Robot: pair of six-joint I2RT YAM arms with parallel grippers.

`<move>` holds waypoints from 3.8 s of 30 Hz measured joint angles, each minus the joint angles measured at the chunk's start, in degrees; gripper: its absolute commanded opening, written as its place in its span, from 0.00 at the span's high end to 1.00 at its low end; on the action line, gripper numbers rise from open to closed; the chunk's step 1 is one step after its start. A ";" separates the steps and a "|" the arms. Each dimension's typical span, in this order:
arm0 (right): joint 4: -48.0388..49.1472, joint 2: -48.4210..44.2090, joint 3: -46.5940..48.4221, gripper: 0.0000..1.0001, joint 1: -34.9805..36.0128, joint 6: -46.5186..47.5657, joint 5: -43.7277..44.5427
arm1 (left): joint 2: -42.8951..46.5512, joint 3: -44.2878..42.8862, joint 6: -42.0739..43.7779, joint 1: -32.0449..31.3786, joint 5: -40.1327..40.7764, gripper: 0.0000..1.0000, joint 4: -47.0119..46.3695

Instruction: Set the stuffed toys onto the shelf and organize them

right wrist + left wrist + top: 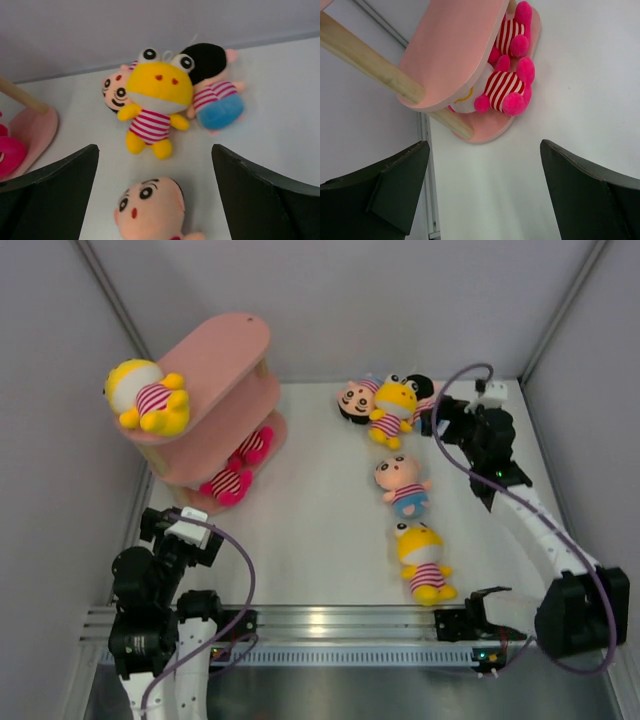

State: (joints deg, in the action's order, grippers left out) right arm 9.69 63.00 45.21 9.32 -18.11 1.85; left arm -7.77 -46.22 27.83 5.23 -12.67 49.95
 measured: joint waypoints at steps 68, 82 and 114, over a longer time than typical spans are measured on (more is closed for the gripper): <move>-20.65 19.17 29.46 1.00 60.76 42.66 -19.96 | -0.55 -4.59 -12.15 0.79 -28.55 0.01 -1.25; -21.92 20.87 32.92 1.00 60.81 44.30 -22.38 | -0.57 -4.92 -18.43 0.79 -32.04 0.71 -5.09; 12.04 13.38 7.30 0.16 51.32 2.40 -31.32 | 0.72 -3.15 -28.15 0.90 -25.90 0.90 -12.15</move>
State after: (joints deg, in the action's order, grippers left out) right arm 21.74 76.38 52.51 60.64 -15.70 -29.47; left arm -7.05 -49.36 -0.32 6.13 -38.57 37.80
